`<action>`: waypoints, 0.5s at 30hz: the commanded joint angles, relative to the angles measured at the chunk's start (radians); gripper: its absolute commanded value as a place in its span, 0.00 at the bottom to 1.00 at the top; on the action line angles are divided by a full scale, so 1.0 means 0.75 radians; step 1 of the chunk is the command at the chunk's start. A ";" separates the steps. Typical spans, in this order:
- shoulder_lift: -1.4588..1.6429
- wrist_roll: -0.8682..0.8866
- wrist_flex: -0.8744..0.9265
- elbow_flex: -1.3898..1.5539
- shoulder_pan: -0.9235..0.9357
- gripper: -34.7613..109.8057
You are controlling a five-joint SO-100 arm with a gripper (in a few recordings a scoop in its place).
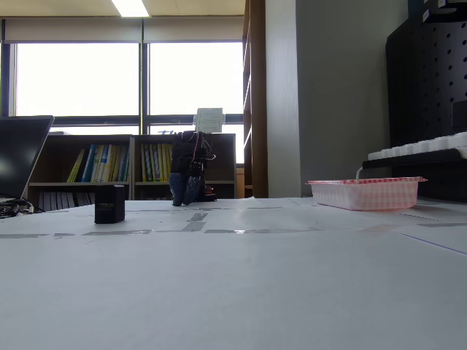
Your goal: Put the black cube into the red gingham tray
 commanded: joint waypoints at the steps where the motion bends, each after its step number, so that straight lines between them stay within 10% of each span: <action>1: 0.051 0.252 -0.145 0.014 0.029 0.26; 15: 1.276 0.211 -1.829 0.031 0.243 0.54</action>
